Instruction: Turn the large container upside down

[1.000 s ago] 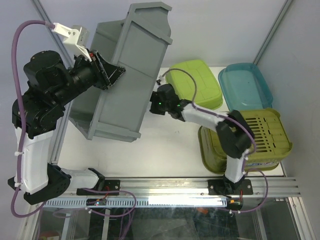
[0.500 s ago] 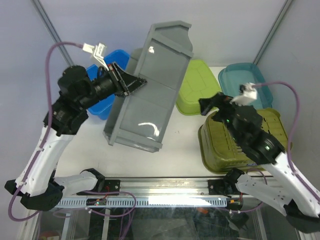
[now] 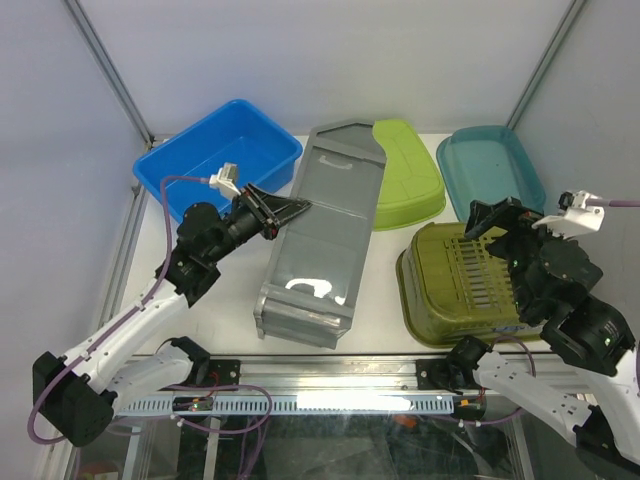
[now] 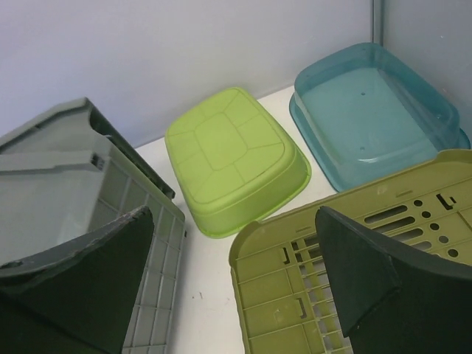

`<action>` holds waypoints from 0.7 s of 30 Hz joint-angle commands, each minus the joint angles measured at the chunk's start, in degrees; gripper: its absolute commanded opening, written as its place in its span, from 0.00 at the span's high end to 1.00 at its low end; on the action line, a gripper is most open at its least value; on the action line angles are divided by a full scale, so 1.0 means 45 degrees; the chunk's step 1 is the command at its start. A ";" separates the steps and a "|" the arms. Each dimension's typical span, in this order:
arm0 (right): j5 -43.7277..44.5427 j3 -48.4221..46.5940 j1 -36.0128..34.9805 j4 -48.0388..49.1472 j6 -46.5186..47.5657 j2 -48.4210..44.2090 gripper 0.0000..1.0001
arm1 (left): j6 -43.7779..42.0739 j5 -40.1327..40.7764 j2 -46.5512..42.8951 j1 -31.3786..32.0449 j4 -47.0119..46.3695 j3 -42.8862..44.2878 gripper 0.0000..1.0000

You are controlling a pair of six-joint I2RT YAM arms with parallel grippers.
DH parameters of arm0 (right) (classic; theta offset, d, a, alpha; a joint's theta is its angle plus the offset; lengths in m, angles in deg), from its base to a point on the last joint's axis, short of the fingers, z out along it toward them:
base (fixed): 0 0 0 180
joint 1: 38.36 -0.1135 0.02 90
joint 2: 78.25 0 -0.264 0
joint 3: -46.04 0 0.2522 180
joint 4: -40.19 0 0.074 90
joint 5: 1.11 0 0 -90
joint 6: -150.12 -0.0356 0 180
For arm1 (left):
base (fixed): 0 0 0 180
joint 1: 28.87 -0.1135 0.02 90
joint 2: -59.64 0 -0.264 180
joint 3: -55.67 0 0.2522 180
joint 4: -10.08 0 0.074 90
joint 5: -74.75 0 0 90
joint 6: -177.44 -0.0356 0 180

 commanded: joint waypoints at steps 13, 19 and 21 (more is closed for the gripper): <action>-0.0435 0.0374 0.0000 0.0127 -0.0306 0.0626 0.04 | 0.7826 0.6242 -0.6158 -0.0074 -0.5325 -0.6934 1.00; -0.0590 0.0433 0.0000 0.0151 -0.0372 0.0616 0.04 | 0.7487 0.6774 -1.0155 -0.0093 0.1284 -0.7445 1.00; -0.0661 0.0472 0.0000 0.0193 -0.0410 0.0634 0.04 | 0.7070 0.6930 -1.1345 -0.0081 0.3541 -0.7267 1.00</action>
